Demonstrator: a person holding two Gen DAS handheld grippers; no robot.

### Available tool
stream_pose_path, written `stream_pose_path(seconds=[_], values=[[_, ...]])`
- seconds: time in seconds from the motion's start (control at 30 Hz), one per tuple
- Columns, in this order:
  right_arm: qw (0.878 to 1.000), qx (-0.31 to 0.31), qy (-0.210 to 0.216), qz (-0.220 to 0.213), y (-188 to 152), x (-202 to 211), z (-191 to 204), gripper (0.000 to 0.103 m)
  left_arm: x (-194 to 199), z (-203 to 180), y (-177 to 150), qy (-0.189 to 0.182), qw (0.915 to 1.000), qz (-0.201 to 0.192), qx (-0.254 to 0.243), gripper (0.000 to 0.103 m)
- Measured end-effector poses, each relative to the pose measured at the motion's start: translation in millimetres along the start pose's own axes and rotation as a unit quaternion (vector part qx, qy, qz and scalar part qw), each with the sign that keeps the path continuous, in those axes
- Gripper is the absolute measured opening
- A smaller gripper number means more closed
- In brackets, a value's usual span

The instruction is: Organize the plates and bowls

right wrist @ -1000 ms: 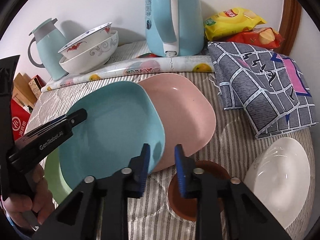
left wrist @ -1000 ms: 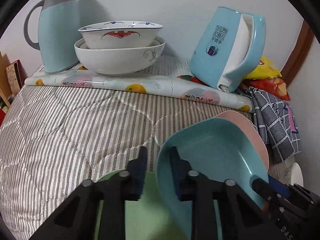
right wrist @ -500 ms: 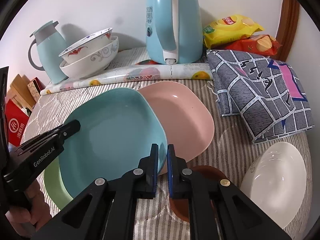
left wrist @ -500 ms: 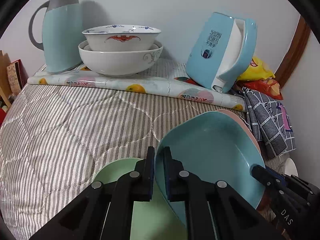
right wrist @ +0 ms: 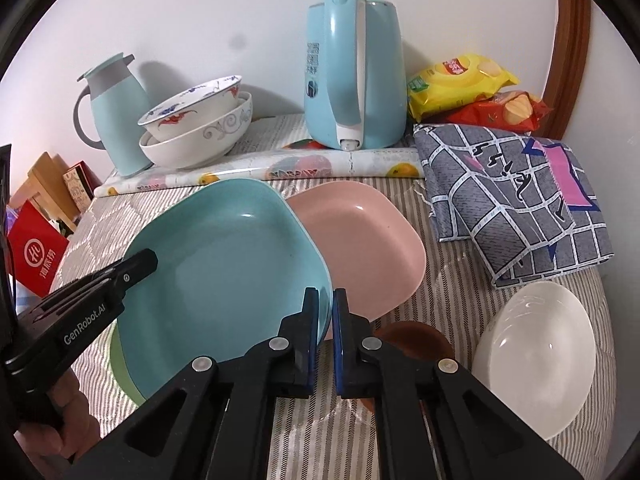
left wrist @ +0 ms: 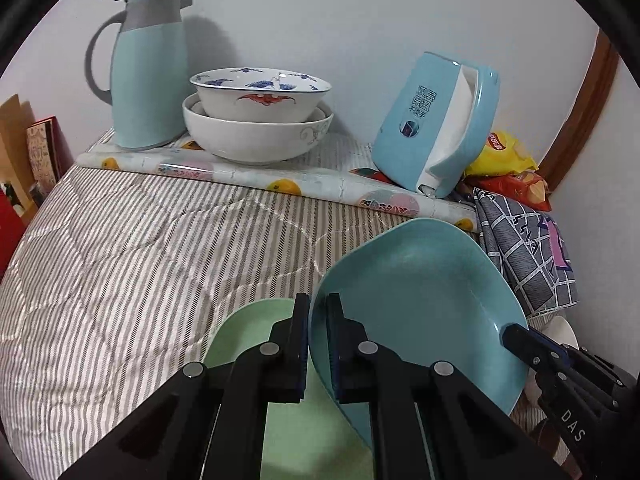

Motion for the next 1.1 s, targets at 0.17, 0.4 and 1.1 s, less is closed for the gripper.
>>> stream_pose_path(seconds=[0.17, 0.4, 1.1], values=[[1.000, 0.005, 0.004, -0.007, -2.8, 9.3, 7.6, 0.006, 13.0, 5.9, -5.1, 0.002, 1.0000, -0.007, 0.002, 0.009], [1.000, 0.004, 0.010, -0.014, -11.0, 18.0, 17.4, 0.005, 28.5, 14.2, -13.0, 0.006, 0.9999, -0.014, 0.003, 0.009], [0.999, 0.036, 0.017, 0.000, -27.3, 3.7, 51.1, 0.004, 33.2, 54.9, -38.1, 0.019, 0.9993, -0.002, 0.032, 0.009]])
Point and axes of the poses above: each gripper's, at about its wrist camera, not at the fingertips, and x roughly against the way its jaws point, z to its left, y to its top, the point moved 5 cm from there along -x, roughly the way its jaws point
